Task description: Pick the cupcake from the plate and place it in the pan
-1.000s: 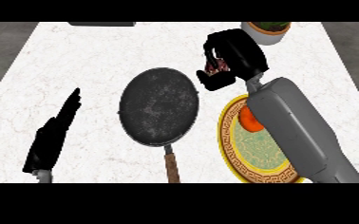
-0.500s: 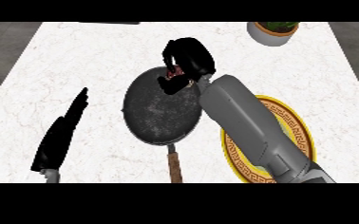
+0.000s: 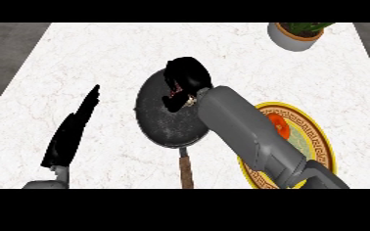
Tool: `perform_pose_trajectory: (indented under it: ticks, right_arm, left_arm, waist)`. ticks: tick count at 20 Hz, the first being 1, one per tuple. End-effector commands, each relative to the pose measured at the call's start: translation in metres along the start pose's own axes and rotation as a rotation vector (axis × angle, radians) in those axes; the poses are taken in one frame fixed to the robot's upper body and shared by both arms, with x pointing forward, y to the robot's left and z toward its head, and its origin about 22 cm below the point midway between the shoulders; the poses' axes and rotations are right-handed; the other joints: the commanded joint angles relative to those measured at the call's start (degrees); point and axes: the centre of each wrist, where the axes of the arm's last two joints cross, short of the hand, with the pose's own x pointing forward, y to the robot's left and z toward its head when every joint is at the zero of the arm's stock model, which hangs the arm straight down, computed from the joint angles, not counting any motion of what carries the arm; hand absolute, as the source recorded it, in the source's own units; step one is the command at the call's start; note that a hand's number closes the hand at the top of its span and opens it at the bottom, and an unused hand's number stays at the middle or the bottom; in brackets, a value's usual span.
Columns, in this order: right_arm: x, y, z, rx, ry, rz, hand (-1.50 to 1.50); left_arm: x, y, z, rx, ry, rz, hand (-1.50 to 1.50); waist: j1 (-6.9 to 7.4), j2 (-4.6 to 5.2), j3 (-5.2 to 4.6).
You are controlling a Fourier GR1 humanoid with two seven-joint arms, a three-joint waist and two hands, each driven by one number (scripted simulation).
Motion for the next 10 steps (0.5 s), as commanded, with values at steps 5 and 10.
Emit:
perform_pose_trajectory:
  ticks: [5,10]
  right_arm:
    - [-0.026,0.021,0.009,0.167,0.177,-0.388,-1.5]
    - [-0.017,0.016,0.01,-0.04,0.094,-0.547,-1.5]
  left_arm:
    - [0.009,-0.017,-0.007,-0.051,-0.025,0.008,0.0]
    - [0.001,-0.002,-0.01,-0.034,-0.017,-0.012,0.0]
  waist:
    - [2.23,0.62,0.1]
    - [2.69,0.6,0.13]
